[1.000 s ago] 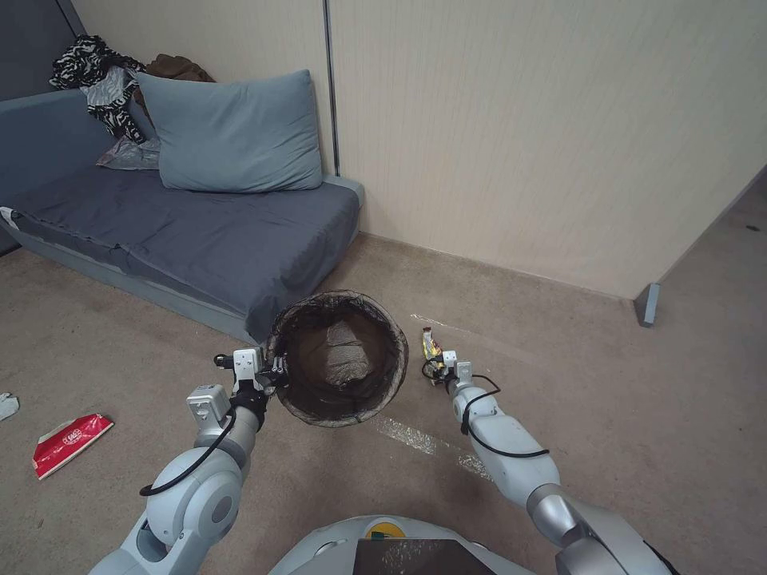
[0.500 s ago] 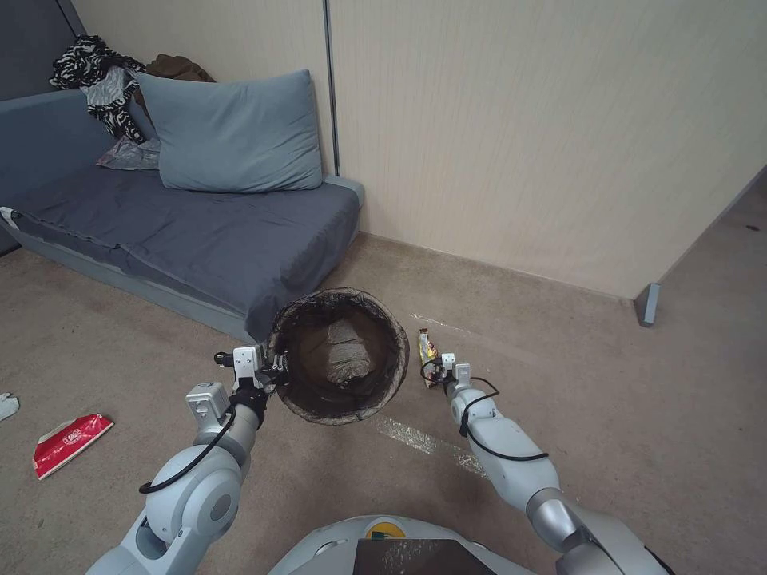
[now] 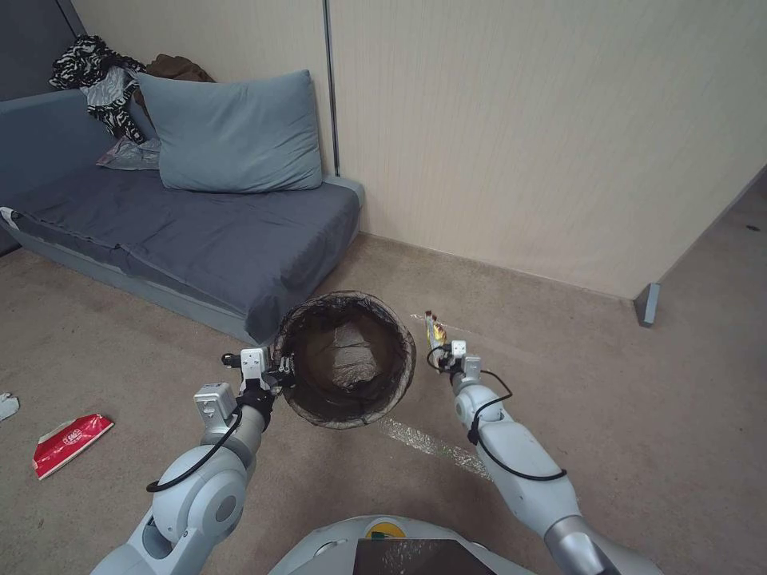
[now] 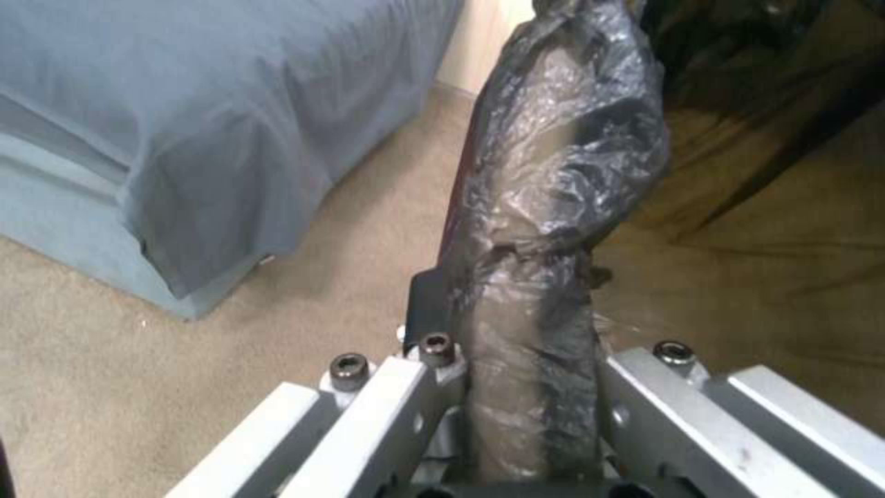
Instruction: Pick up the trash bin, then pick up the garbage from the floor and place it into the trash bin.
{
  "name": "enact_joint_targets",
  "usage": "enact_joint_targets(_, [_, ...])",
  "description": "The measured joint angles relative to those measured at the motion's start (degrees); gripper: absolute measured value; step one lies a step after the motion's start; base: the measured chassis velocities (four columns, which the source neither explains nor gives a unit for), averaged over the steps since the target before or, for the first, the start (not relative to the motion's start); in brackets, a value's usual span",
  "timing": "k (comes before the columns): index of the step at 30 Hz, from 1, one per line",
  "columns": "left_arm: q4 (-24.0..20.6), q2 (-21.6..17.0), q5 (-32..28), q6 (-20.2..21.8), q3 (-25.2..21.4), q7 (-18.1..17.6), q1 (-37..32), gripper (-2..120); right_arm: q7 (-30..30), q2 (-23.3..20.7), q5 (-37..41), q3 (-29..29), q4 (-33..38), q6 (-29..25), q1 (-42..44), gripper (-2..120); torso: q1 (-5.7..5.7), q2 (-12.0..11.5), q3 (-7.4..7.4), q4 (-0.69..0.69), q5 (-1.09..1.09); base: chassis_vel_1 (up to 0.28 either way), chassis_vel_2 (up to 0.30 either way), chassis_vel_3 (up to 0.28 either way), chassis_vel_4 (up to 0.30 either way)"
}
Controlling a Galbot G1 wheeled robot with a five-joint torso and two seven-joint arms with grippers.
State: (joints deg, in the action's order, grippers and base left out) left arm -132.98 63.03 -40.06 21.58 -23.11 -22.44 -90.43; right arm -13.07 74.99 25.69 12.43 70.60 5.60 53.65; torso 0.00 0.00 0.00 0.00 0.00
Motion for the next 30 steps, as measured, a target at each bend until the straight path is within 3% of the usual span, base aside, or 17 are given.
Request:
enact_joint_targets(3, [0.17, -0.05, 0.02, 0.05, 0.46, -0.01, -0.01, 3, -1.33, -0.88, 0.44, 1.66, 5.47, -0.11, 1.54, 0, 0.00, 0.00, 0.00, 0.00, 0.01, 0.000, 0.000, 0.000, 0.000])
enact_joint_targets(6, [0.61, -0.21, 0.03, 0.39, 1.49, -0.04, -0.01, 3, -2.86, -3.29, 1.44, 5.29, 15.57, -0.65, 4.91, 0, 0.00, 0.00, 0.00, -0.02, 0.02, 0.000, 0.000, 0.000, 0.000])
enact_joint_targets(7, [0.61, -0.21, 0.03, 0.39, 1.49, -0.04, -0.01, 3, -2.86, -3.29, 1.44, 5.29, 15.57, -0.65, 4.91, 0, 0.00, 0.00, 0.00, -0.02, 0.02, 0.000, 0.000, 0.000, 0.000])
enact_joint_targets(10, [1.12, -0.33, 0.07, 0.74, 2.70, -0.11, 0.16, 3, -3.68, -5.47, 1.32, 8.65, 25.68, -2.43, 7.51, 0, 0.00, 0.00, 0.00, -0.01, -0.01, 0.000, 0.000, 0.000, 0.000])
enact_joint_targets(15, [1.24, -0.39, 0.10, 1.00, 3.57, -0.29, 0.42, 3, -3.08, -8.20, 1.17, 11.21, 32.85, -5.06, 9.42, 0, 0.00, 0.00, -0.01, 0.00, -0.01, 0.000, 0.000, 0.000, 0.000])
enact_joint_targets(20, [1.65, -0.45, 0.06, 1.13, 3.89, -0.40, 0.82, 3, -0.19, -13.17, 2.72, 13.17, 39.50, -8.54, 11.51, 0, 0.00, 0.00, 0.00, -0.01, 0.00, 0.000, 0.000, 0.000, 0.000])
enact_joint_targets(22, [1.99, -0.60, 0.02, 1.19, 4.04, -0.42, 1.09, 3, 4.33, -17.03, 4.95, 13.89, 44.03, -10.82, 12.78, 0, 0.00, 0.00, 0.00, 0.00, 0.02, 0.000, 0.000, 0.000, 0.000])
enact_joint_targets(30, [2.60, -0.60, 0.00, 1.44, 4.54, -0.52, 1.96, 3, 11.01, -23.84, 11.77, 12.31, 54.16, -11.95, 14.79, 0, 0.00, 0.00, -0.01, 0.01, -0.01, 0.000, 0.000, 0.000, 0.000])
